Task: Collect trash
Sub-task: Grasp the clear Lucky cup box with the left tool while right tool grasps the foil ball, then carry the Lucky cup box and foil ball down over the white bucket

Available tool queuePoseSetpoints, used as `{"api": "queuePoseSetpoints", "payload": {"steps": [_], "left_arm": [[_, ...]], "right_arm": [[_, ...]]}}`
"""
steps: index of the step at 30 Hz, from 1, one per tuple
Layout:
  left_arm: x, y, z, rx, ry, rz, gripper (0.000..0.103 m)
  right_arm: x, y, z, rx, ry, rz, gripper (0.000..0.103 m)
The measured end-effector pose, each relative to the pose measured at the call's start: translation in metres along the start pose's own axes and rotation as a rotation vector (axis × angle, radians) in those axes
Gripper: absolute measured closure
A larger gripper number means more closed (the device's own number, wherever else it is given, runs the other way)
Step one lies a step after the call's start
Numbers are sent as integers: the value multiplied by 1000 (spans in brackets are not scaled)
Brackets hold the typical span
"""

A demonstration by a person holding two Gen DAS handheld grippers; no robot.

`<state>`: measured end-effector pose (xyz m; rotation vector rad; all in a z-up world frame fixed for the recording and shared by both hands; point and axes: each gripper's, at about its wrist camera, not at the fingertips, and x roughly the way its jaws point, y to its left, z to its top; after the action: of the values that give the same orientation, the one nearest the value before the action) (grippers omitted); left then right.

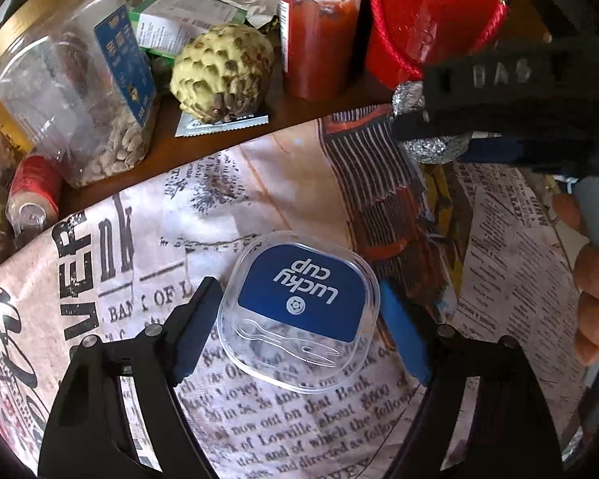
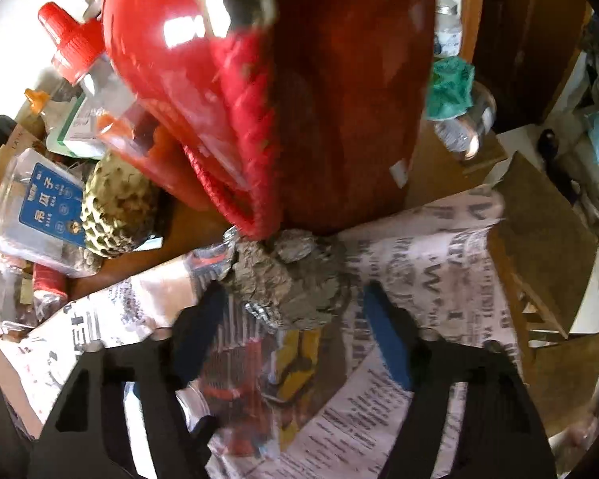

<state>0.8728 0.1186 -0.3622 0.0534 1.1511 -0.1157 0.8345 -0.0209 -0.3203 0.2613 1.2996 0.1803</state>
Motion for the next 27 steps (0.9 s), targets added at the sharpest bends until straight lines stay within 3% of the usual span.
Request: {"api": "queuePoseSetpoints", "payload": {"steps": [5,11,15,20,27], "left_arm": [[-19,15,-5,-50,-5,-27,24],[-64,33,-10,-123,-34,-64,24],[-97,32,-10,-174,-75,-45,24],[-151,15,-9,-225,-171,-15,24],[-239,-35,-42,-283,-348,34,24]], "right_arm": [[-7,9,-12,-63,-12,-16,58],[-49,10,-32,-97,-59,15,59],[-85,10,-41,-132,-84,37,59],[-138,-1,-52,-175,-139,81,59],[-221,-12,-82,-259,-264,159,59]]}}
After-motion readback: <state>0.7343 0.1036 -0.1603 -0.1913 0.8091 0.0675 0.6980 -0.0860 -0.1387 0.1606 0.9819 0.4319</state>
